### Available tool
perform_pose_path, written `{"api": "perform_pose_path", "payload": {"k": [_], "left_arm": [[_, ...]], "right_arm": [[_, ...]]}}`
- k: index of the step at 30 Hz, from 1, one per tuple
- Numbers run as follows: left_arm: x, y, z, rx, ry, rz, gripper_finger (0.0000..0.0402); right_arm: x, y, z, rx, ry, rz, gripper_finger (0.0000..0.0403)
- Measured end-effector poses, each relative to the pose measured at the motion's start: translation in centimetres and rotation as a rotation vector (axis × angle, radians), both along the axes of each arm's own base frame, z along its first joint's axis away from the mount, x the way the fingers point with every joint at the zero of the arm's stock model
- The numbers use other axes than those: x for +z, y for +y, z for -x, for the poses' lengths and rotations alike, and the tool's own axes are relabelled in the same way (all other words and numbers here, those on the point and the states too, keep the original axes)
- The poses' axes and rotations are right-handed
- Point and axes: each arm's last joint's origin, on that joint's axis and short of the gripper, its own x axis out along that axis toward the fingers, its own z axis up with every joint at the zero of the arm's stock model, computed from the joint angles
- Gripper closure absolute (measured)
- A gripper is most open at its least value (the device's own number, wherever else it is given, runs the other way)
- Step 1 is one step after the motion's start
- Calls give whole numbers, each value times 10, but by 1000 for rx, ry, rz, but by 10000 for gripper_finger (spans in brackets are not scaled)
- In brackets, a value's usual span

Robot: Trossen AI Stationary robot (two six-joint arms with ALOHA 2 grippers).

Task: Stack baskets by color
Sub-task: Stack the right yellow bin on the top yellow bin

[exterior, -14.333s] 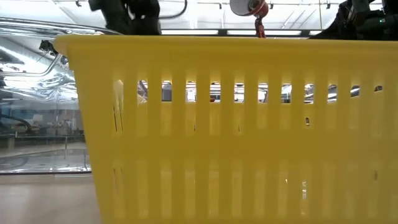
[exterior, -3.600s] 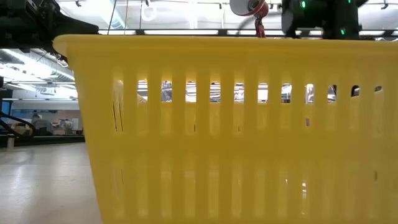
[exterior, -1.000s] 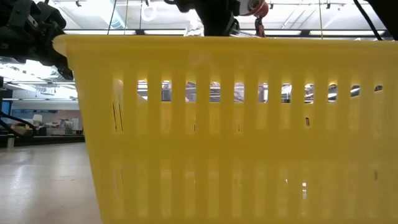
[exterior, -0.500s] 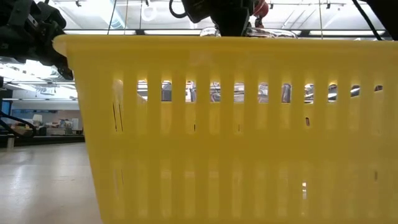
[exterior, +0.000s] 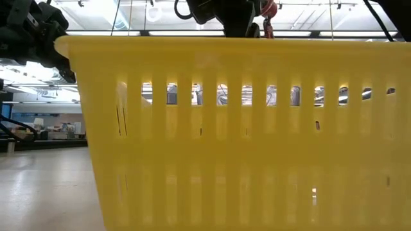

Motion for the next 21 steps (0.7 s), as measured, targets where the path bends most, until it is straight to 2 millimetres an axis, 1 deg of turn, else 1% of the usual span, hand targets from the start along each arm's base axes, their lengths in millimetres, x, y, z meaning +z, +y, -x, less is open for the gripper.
{"api": "perform_pose_path", "payload": {"k": [2,4,6,9,14,18,21], "left_arm": [[0,0,0,-1,3,-14,297],[1,0,0,-3,7,-34,297],[4,0,1,-4,10,-57,297],[11,0,3,-3,-5,-80,297],[14,1,4,-3,-5,-80,297],[11,1,4,-4,26,-73,297],[10,1,4,-5,39,-56,296]], "right_arm": [[2,1,2,-22,10,-7,256],[9,5,5,-34,2,-4,246],[19,12,10,-25,-36,15,239],[27,27,13,-4,-90,34,237],[27,57,19,9,-130,78,238],[22,84,18,29,-181,68,238],[20,100,18,16,-240,48,238]]}}
